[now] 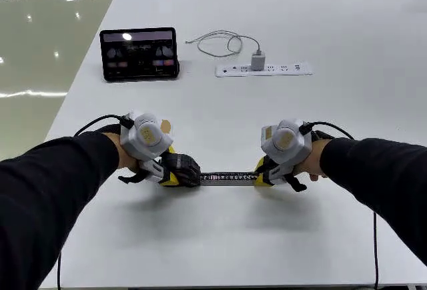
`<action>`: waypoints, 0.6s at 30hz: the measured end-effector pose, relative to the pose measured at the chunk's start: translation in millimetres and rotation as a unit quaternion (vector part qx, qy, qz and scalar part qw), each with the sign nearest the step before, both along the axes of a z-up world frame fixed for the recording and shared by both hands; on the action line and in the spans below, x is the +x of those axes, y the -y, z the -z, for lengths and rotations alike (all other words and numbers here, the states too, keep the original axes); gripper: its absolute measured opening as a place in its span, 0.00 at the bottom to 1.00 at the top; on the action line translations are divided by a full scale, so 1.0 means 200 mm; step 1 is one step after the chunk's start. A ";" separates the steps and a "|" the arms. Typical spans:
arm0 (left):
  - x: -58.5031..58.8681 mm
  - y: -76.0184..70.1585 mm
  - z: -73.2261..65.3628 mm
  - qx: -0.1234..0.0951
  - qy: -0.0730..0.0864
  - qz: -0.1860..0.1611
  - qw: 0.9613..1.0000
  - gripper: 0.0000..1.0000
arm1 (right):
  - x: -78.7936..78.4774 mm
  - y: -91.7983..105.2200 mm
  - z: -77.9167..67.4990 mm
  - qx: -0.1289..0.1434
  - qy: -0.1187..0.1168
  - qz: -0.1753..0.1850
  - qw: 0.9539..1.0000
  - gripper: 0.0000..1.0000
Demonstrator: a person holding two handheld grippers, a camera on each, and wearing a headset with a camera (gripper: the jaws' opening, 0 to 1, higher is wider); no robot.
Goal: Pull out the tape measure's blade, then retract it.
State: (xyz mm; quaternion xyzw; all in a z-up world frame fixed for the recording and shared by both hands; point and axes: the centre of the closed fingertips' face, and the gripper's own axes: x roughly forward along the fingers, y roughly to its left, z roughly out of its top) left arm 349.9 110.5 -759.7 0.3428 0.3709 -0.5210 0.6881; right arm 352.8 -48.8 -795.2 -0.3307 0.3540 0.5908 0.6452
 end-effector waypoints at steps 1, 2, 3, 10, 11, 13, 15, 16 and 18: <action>0.00 0.00 0.00 0.000 0.000 0.000 1.000 0.30 | 0.00 0.01 0.00 0.002 -0.002 0.003 1.000 0.09; 0.00 0.00 0.00 0.001 0.000 0.000 1.000 0.30 | 0.00 0.02 0.00 0.002 -0.002 0.003 1.000 0.09; 0.00 0.00 0.00 0.001 0.000 0.000 1.000 0.30 | 0.00 0.04 0.00 0.001 -0.002 0.004 1.000 0.09; -0.01 0.00 0.00 0.002 0.000 0.000 1.000 0.30 | 0.01 0.10 0.00 -0.004 -0.003 0.008 1.000 0.09; -0.01 0.00 0.00 0.002 0.000 0.000 1.000 0.30 | 0.01 0.11 0.00 -0.004 -0.003 0.008 1.000 0.09; -0.01 0.00 0.00 0.001 0.000 -0.001 1.000 0.30 | 0.01 0.12 0.00 -0.005 -0.003 0.007 1.000 0.09; 0.00 0.00 0.00 0.000 0.000 -0.003 1.000 0.30 | 0.00 0.12 0.00 -0.004 0.000 0.003 1.000 0.09; 0.00 0.00 0.00 0.001 0.001 -0.003 1.000 0.30 | 0.01 0.13 0.00 -0.004 0.000 0.005 1.000 0.09; 0.00 0.00 0.00 0.001 0.001 -0.003 1.000 0.30 | 0.01 0.14 0.00 -0.004 0.001 0.006 1.000 0.09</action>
